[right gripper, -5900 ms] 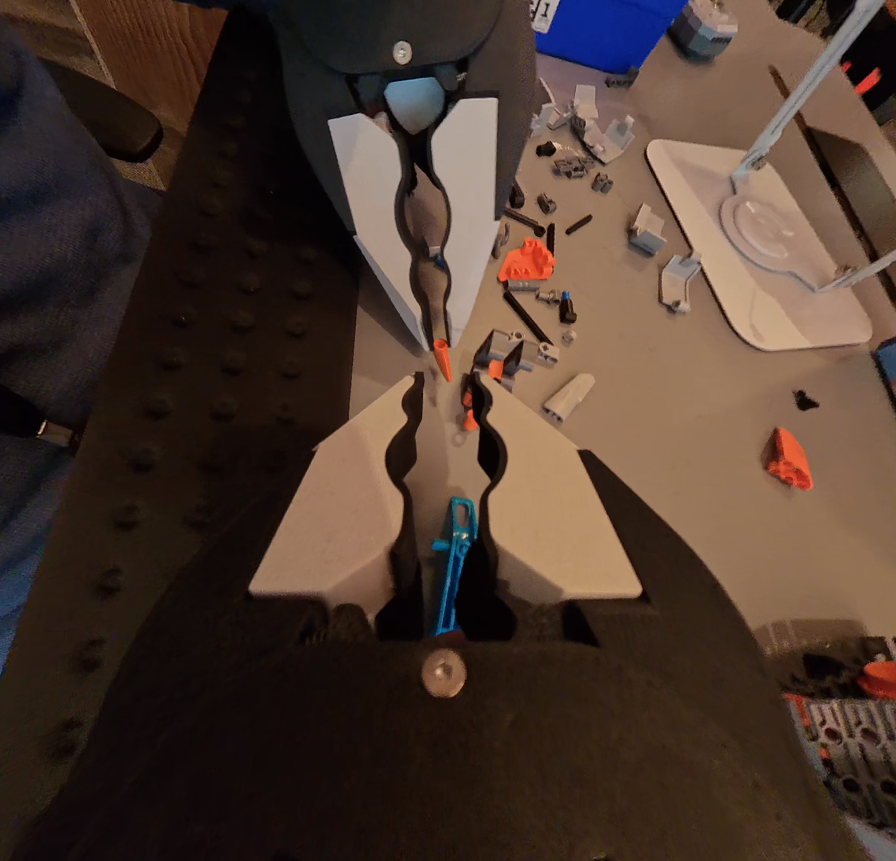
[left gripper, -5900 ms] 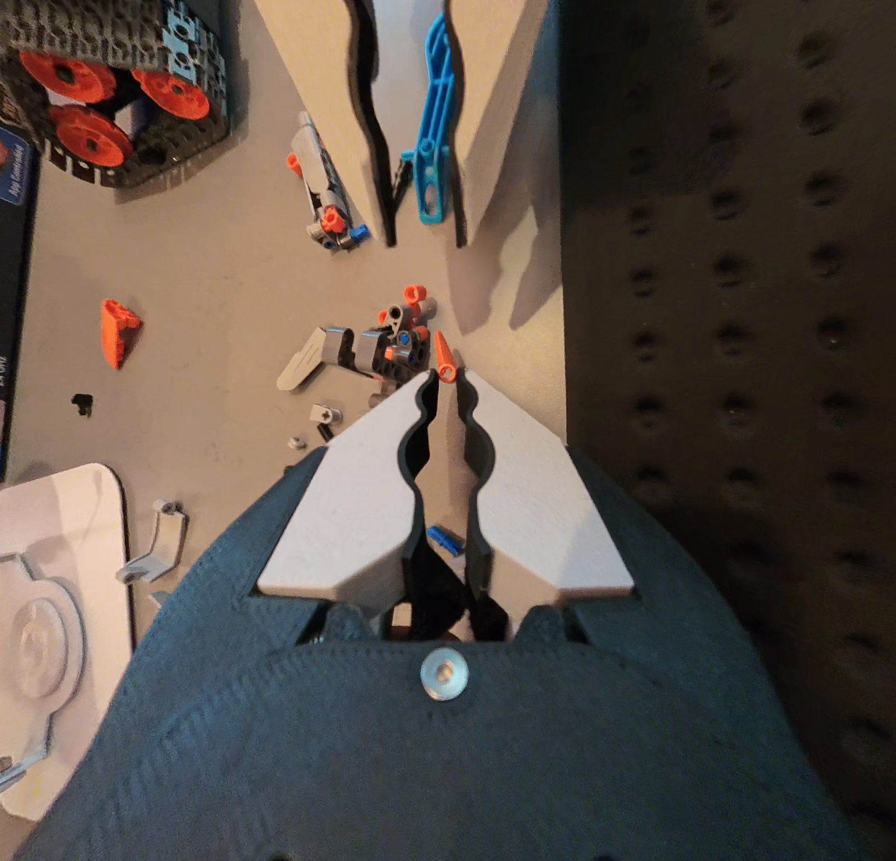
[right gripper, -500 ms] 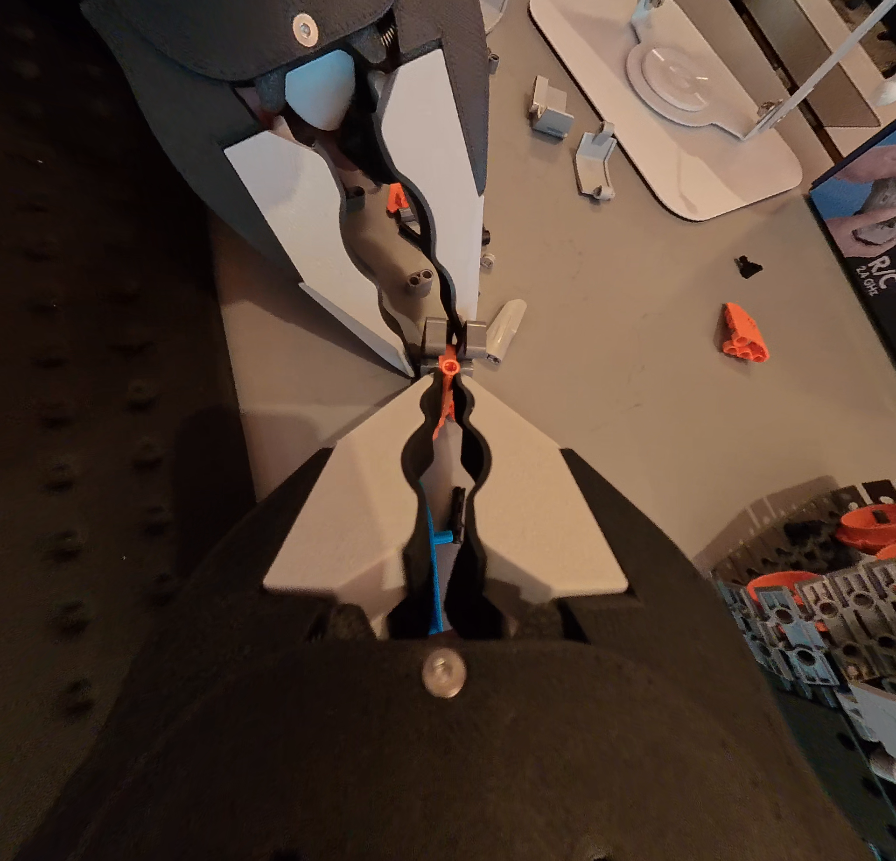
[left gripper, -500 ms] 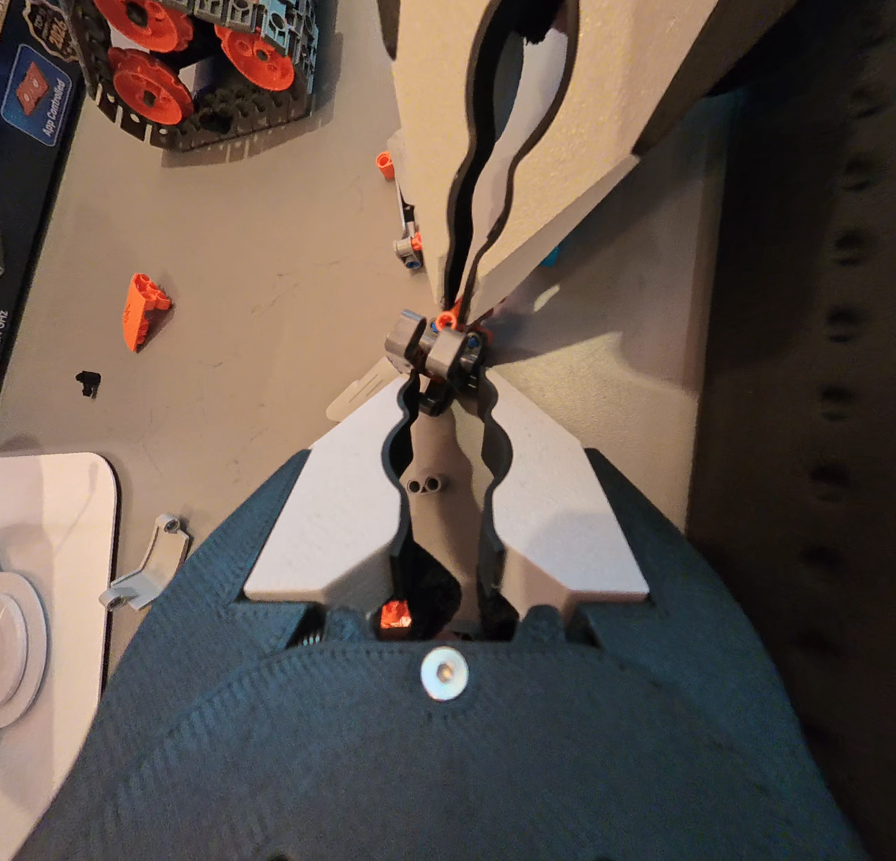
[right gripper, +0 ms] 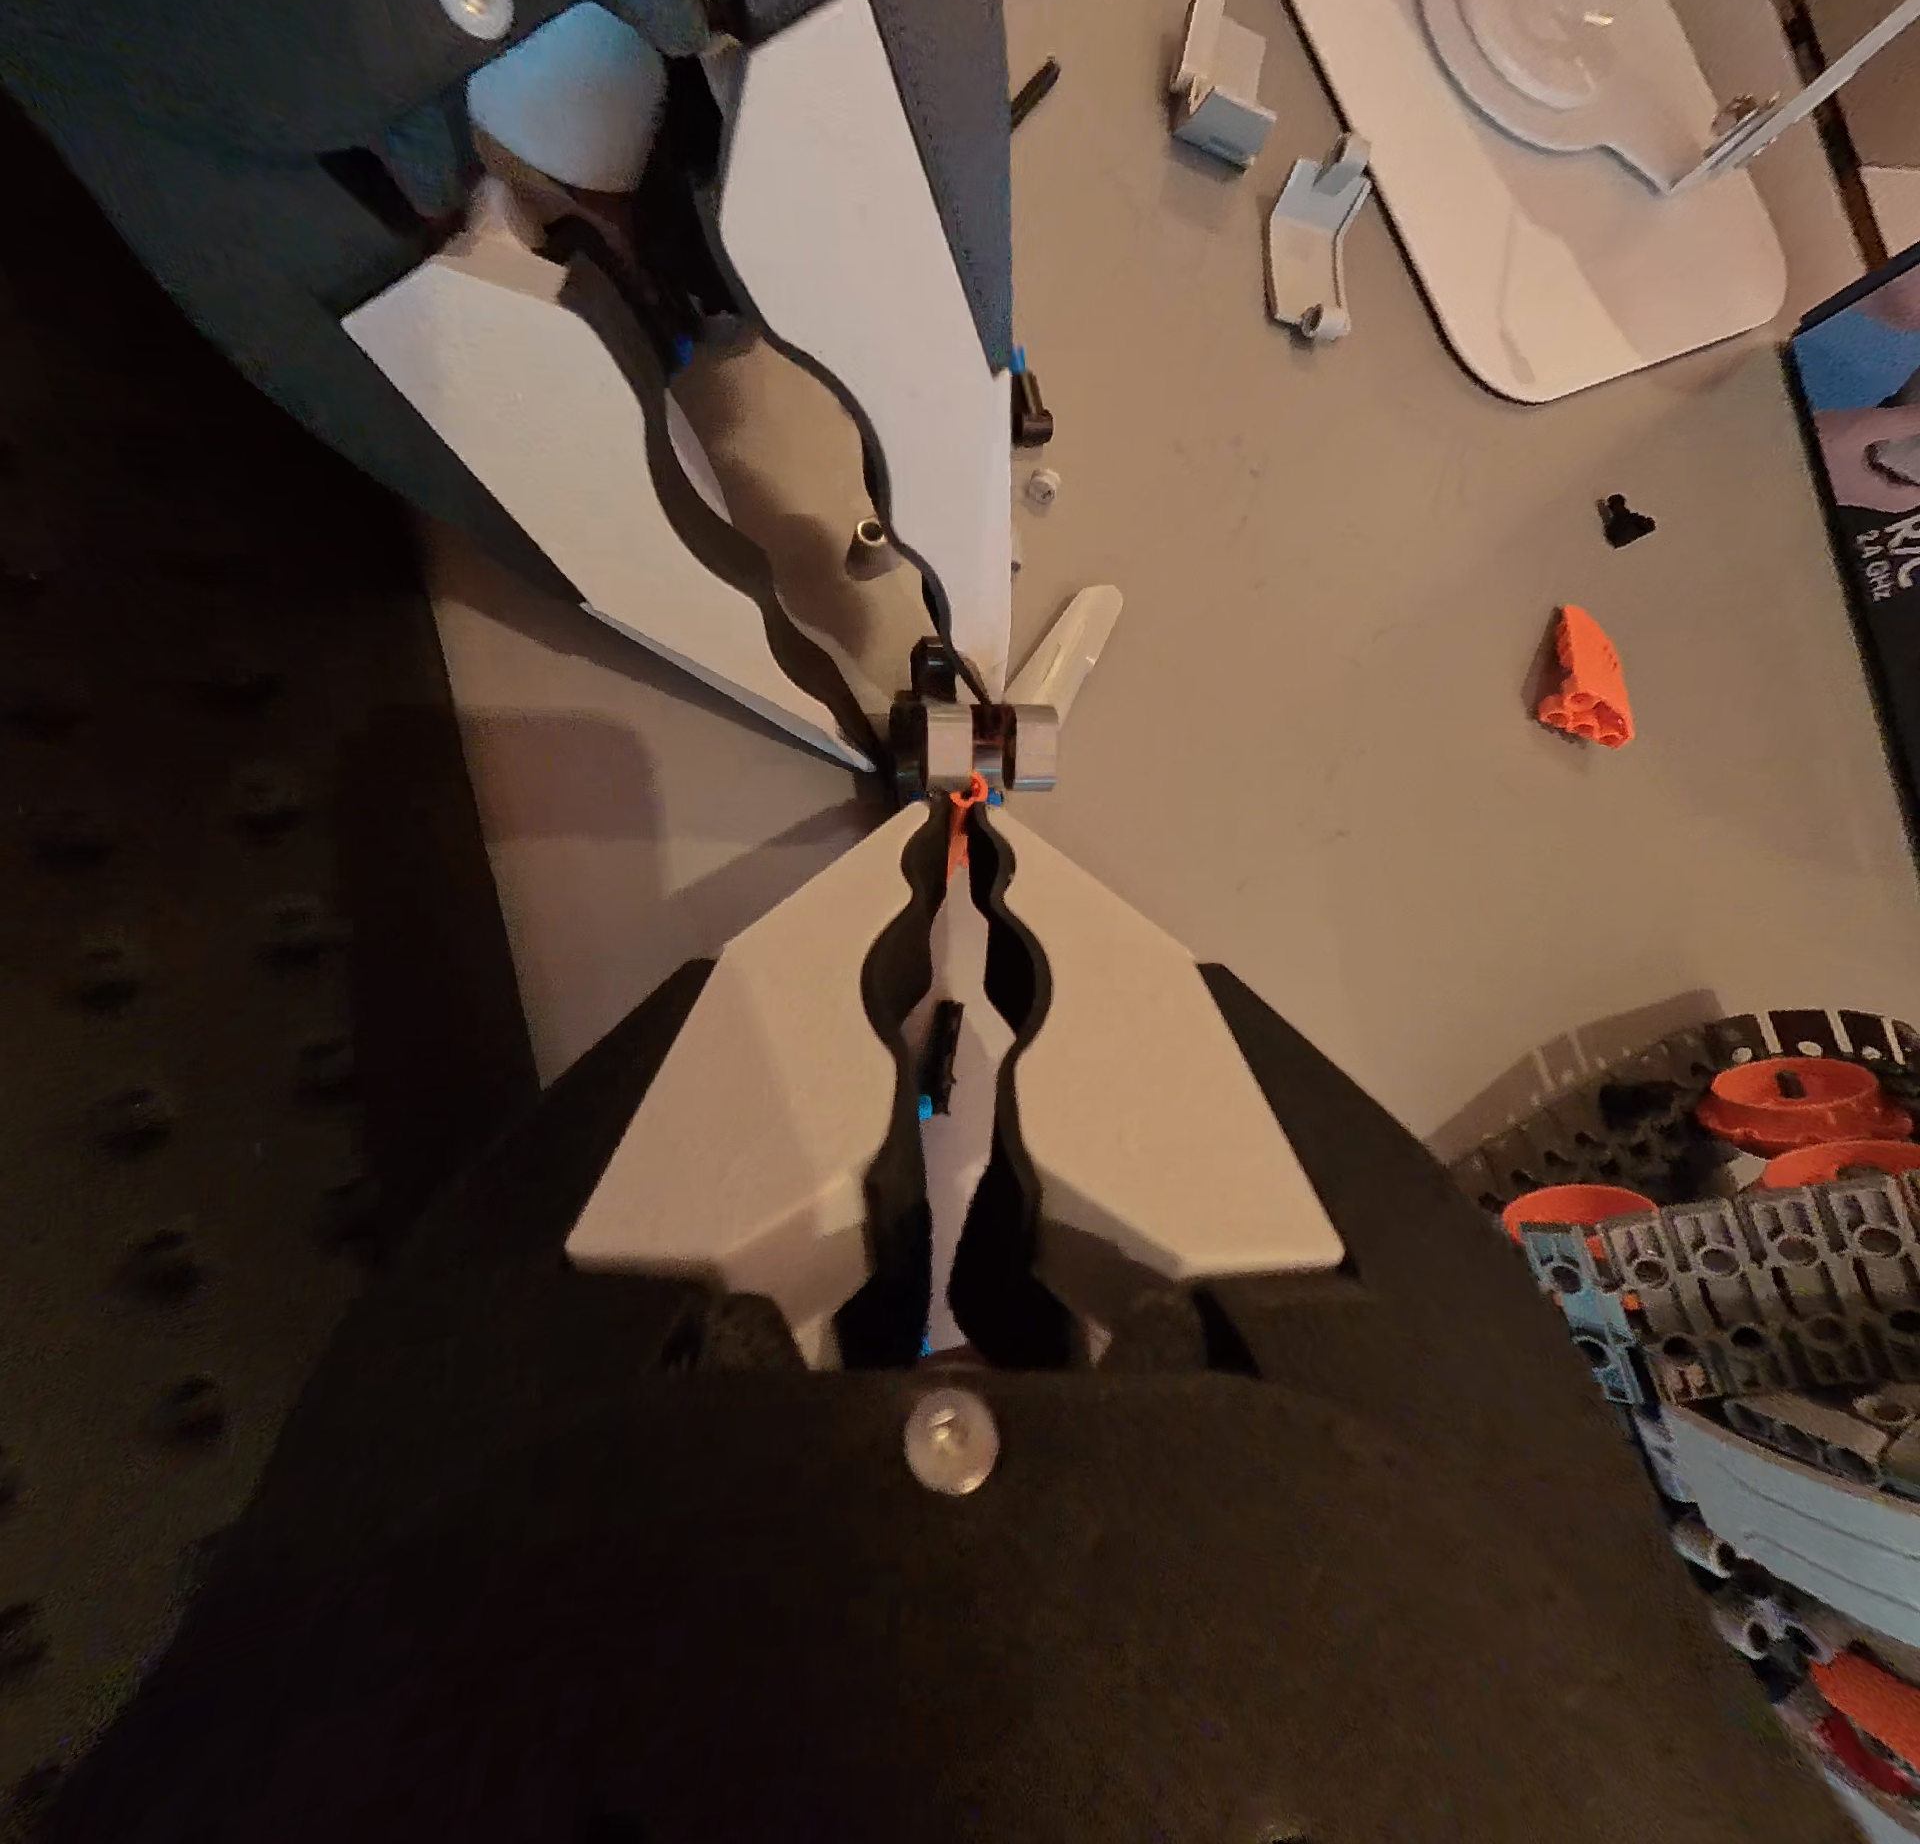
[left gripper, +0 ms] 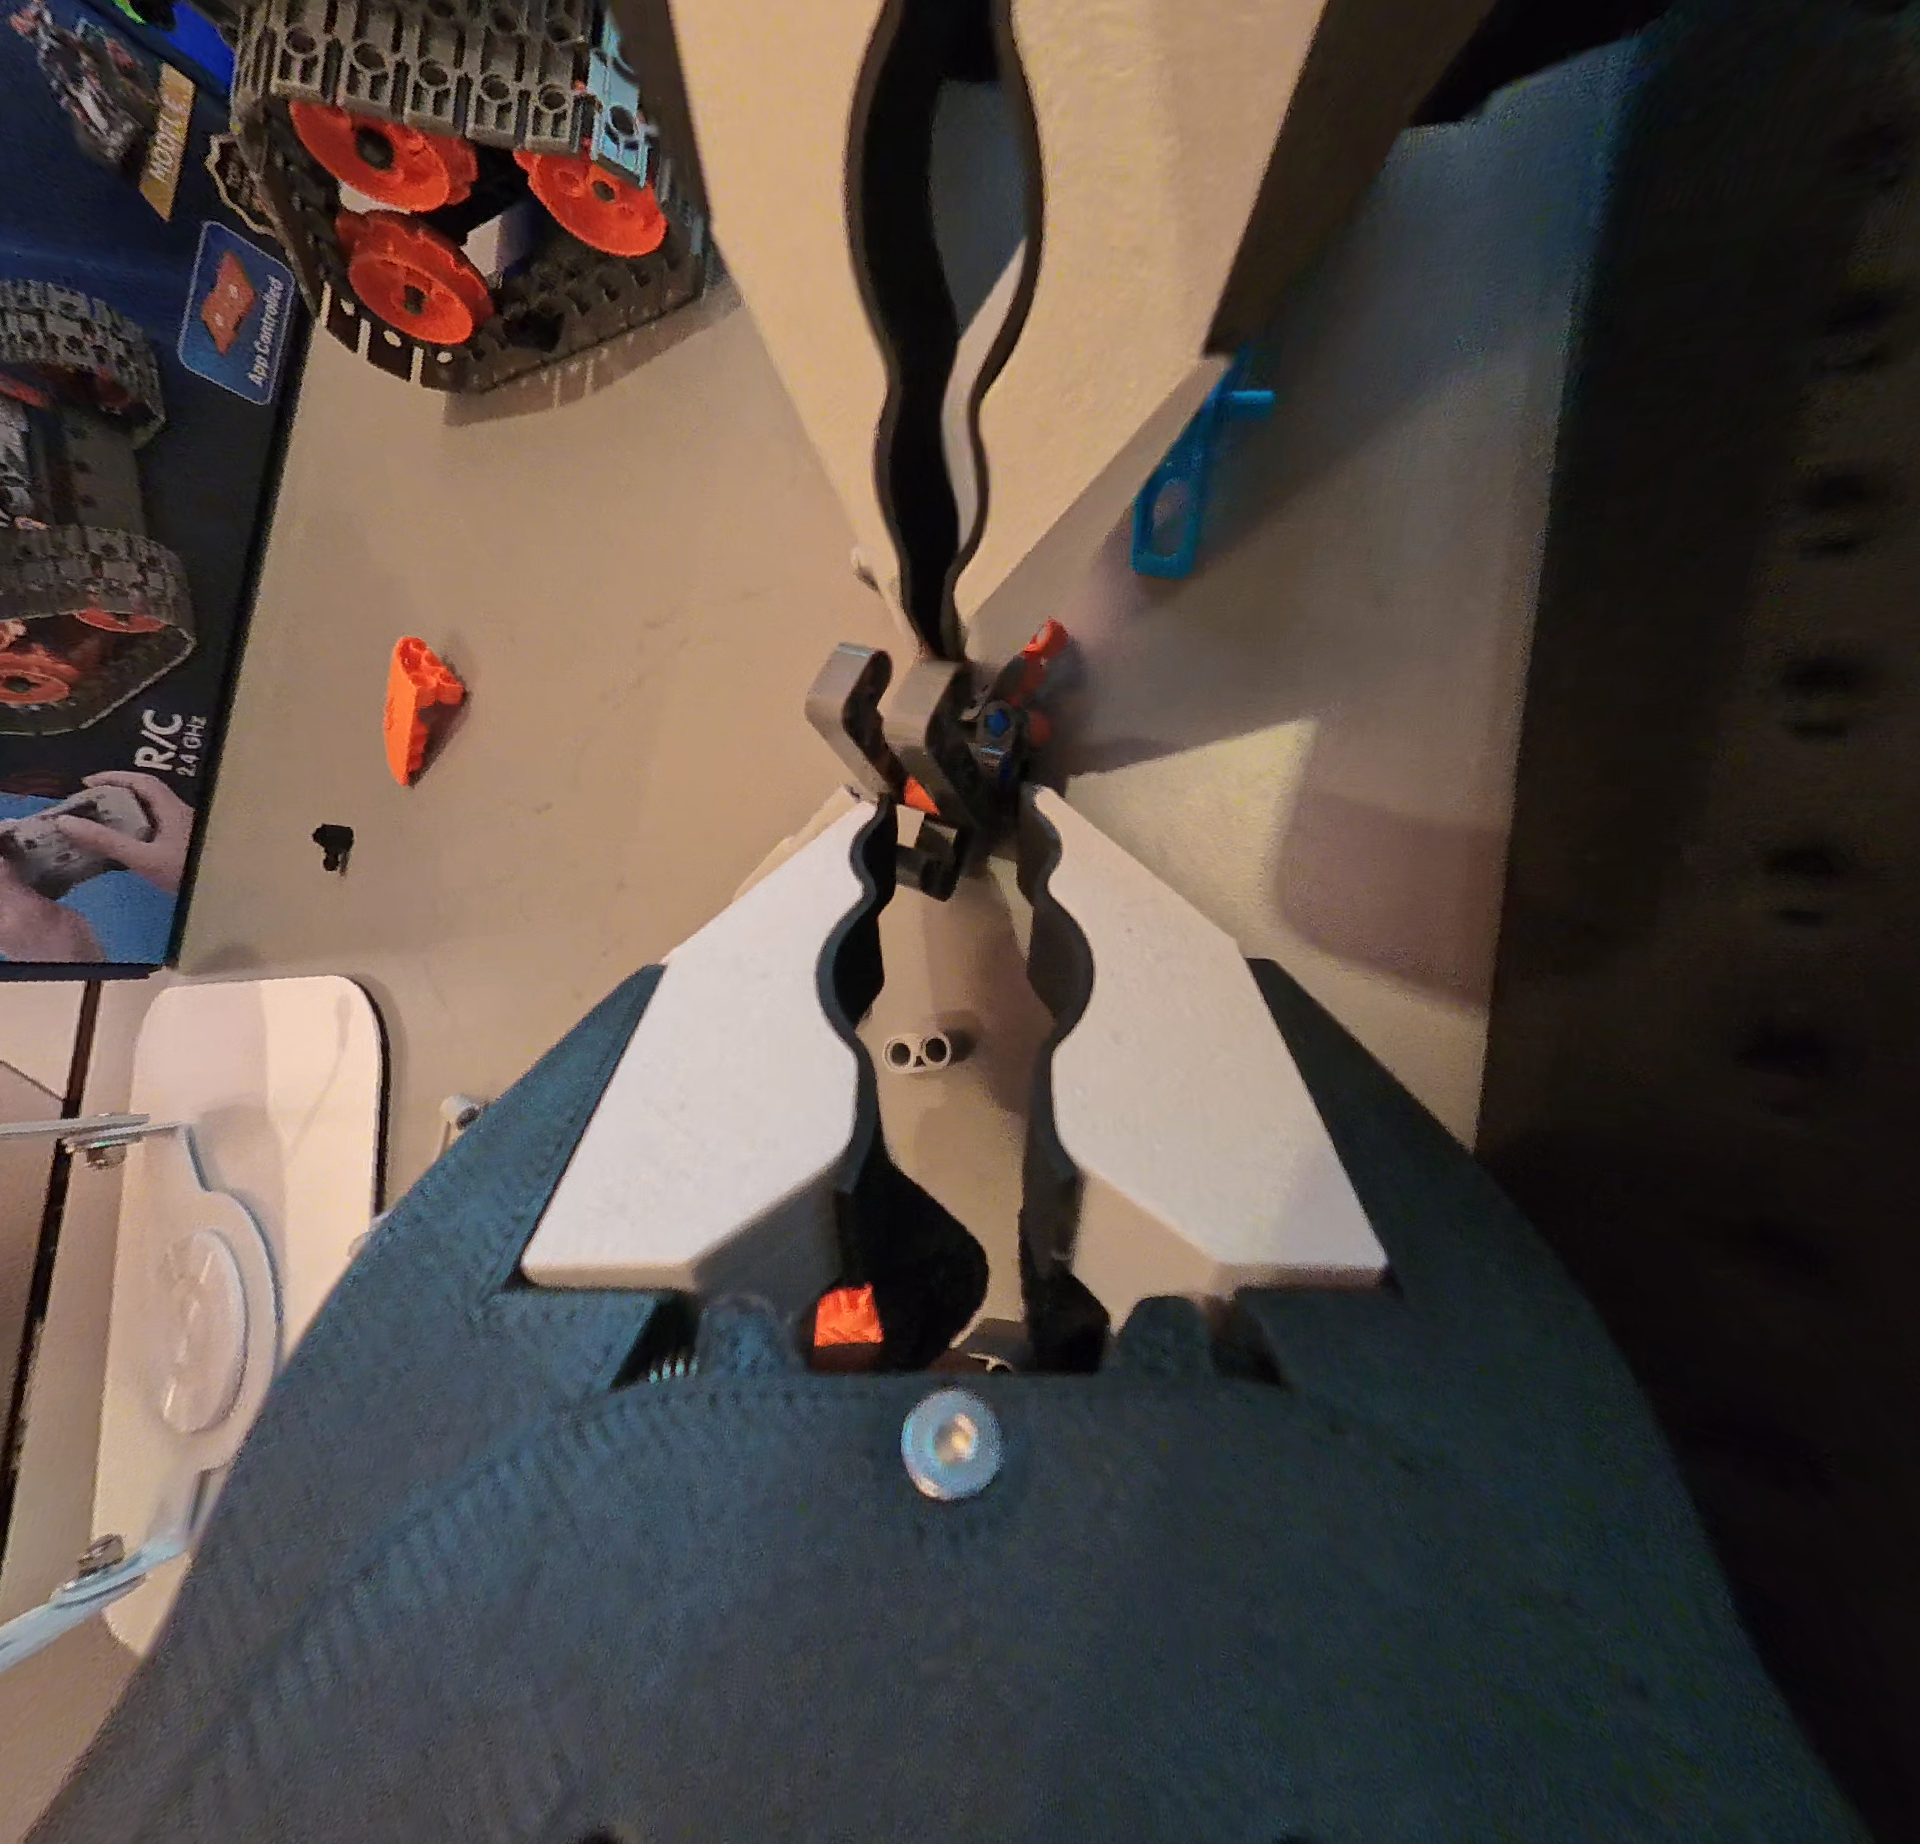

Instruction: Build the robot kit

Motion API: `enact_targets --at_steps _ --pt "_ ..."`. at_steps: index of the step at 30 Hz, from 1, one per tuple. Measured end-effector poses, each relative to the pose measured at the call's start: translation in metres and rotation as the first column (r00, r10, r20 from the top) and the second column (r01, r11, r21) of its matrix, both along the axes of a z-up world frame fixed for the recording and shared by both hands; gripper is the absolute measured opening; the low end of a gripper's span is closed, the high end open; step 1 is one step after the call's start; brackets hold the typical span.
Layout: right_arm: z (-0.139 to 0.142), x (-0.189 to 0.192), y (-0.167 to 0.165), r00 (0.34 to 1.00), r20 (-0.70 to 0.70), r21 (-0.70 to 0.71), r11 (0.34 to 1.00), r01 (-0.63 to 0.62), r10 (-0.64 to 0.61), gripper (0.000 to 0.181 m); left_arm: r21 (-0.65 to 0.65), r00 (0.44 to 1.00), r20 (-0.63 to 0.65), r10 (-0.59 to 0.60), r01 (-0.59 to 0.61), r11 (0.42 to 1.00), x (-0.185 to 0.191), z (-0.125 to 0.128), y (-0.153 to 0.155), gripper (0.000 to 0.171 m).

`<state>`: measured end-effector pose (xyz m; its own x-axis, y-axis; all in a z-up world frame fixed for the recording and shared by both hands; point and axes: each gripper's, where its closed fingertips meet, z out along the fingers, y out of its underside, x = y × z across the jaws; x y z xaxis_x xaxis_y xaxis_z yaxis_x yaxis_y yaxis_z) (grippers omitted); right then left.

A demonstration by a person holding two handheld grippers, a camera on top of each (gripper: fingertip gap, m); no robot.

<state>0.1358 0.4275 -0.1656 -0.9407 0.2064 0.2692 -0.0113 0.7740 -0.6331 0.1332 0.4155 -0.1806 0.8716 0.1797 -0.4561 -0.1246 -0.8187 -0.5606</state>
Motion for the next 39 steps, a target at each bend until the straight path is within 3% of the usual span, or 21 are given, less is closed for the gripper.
enact_targets --at_steps 3,5,13,17,32,39 --pt "0.0 -0.005 0.003 1.0 0.018 0.072 0.997 -0.02 0.019 0.0 -0.007 1.0 -0.018 -0.018 0.018 1.0 0.003 -0.002 0.002 0.003" --pt "0.0 -0.005 0.003 0.998 0.047 0.113 0.992 -0.057 0.052 0.0 -0.026 0.998 -0.048 -0.028 0.027 0.999 0.002 -0.002 0.001 0.003" --pt "-0.001 -0.006 0.0 0.983 0.118 0.199 0.967 -0.162 0.14 0.0 0.088 0.999 -0.007 -0.049 0.049 0.995 -0.003 0.019 -0.003 0.019" --pt "-0.001 -0.007 0.0 0.977 0.123 0.255 0.946 -0.199 0.173 0.0 0.058 0.997 0.065 -0.049 0.046 0.997 -0.007 0.004 -0.006 0.028" --pt "-0.001 -0.008 0.0 0.937 0.176 0.401 0.847 -0.349 0.302 0.0 0.097 0.99 0.087 -0.113 0.104 0.99 -0.011 -0.003 0.0 0.026" --pt "-0.001 -0.007 0.001 0.936 0.176 0.32 0.882 -0.347 0.305 0.0 0.108 0.987 0.084 -0.138 0.128 0.986 -0.011 -0.001 0.001 0.026"
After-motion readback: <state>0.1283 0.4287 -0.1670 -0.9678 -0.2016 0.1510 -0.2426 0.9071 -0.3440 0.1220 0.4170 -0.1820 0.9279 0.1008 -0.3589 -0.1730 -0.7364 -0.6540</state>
